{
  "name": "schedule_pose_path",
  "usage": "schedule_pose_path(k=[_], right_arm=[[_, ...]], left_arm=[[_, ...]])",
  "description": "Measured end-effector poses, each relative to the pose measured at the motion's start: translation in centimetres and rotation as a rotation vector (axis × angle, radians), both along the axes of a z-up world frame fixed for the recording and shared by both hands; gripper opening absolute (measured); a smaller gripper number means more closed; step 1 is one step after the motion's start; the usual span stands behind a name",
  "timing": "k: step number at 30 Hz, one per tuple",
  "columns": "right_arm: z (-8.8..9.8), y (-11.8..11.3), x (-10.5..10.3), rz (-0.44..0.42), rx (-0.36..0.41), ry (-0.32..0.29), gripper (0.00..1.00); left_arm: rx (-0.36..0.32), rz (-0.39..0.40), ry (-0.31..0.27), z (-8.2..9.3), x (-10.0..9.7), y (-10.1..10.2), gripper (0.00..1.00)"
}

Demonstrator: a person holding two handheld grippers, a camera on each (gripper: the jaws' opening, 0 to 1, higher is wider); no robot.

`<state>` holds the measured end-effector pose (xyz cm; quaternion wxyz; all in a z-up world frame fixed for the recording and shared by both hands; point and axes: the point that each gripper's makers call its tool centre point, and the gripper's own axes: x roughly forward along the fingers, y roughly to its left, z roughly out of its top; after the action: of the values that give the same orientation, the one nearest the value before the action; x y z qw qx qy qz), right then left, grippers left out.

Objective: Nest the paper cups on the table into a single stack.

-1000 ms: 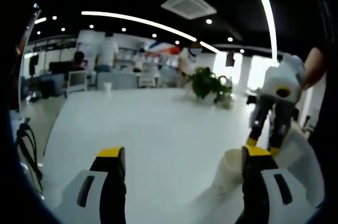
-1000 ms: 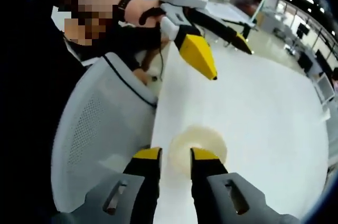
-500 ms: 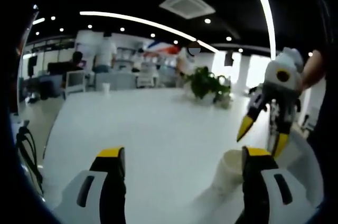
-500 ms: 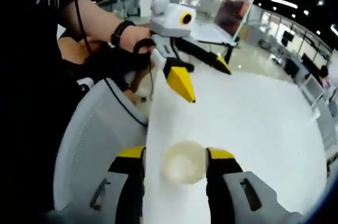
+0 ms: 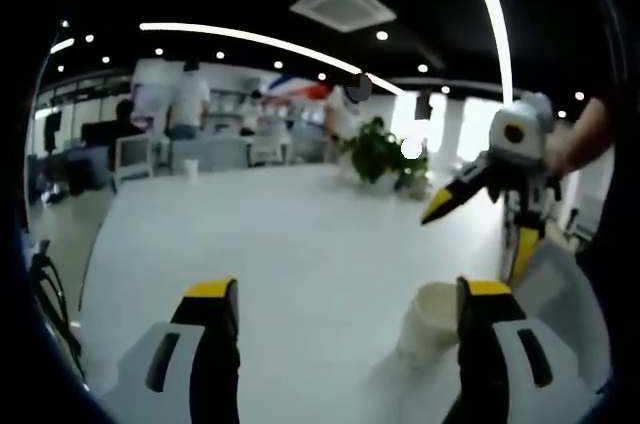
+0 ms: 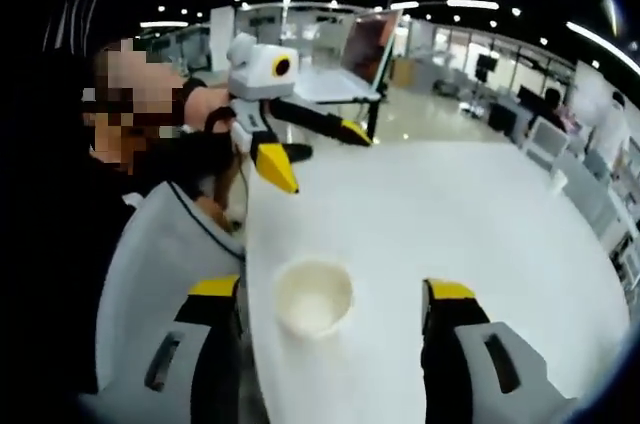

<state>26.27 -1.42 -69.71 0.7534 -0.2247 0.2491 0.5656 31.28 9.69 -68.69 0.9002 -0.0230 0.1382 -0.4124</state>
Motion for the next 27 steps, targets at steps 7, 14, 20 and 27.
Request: schedule_pose_path(k=[7, 14, 20, 27], right_arm=[[-0.5, -0.5, 0.0, -0.020, 0.001, -0.027, 0.92], [-2.6, -1.8, -0.5, -0.050, -0.030, 0.003, 0.91], [-4.4, -2.8, -0.8, -0.073, -0.049, 0.025, 0.90], [-6.2, -3.2, -1.2, -0.094, -0.069, 0.062, 0.86]], left_arm=[[0.013, -0.020, 0.005, -0.3, -0.4, -0.2, 0.88], [0.059, -0.072, 0.023, -1.5, -1.5, -0.6, 0.86], [0.094, -0.109, 0.047, -2.9, -2.6, -1.0, 0.86], [0.140, -0.166, 0.054, -4.5, -4.0, -1.9, 0.86]])
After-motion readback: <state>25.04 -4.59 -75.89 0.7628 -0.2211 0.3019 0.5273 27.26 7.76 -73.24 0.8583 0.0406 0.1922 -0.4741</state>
